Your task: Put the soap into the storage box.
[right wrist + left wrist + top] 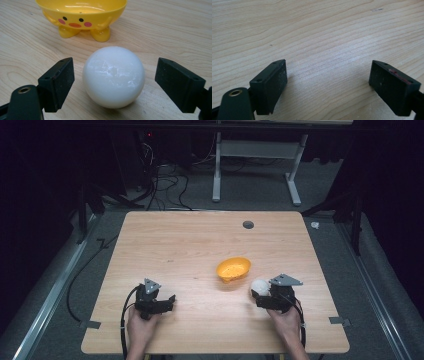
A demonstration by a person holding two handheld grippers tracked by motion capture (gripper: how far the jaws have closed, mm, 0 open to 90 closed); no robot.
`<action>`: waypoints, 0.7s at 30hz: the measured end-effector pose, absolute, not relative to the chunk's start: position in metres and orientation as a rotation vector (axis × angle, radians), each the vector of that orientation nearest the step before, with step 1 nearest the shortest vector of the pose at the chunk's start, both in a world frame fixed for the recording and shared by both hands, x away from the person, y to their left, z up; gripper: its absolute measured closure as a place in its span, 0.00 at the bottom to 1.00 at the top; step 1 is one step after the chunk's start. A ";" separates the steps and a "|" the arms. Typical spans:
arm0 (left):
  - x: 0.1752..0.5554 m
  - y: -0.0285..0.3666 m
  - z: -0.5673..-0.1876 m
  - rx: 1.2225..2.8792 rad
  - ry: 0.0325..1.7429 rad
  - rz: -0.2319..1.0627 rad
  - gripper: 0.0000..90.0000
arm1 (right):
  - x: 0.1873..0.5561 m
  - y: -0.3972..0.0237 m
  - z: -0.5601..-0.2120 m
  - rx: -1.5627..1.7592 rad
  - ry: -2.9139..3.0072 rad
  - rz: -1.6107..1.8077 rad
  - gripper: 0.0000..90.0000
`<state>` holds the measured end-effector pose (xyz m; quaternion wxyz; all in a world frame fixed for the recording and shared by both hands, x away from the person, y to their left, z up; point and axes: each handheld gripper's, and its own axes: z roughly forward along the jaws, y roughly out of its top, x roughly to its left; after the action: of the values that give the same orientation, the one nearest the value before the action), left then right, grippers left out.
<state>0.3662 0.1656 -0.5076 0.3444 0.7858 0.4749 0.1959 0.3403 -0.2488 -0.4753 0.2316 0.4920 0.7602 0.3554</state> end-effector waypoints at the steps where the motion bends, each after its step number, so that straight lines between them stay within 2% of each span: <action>1: 0.366 0.166 -0.508 2.041 1.233 0.509 0.17 | 0.342 -0.248 -0.476 1.355 2.095 0.971 0.18; 21: 0.366 0.166 -0.508 2.040 1.234 0.508 0.17 | 0.355 -0.239 -0.490 1.377 2.137 0.903 0.20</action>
<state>0.3663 0.1656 -0.5077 0.3448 0.7856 0.4751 0.1957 0.3547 -0.2390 -0.4900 0.2199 0.4979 0.7727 0.3266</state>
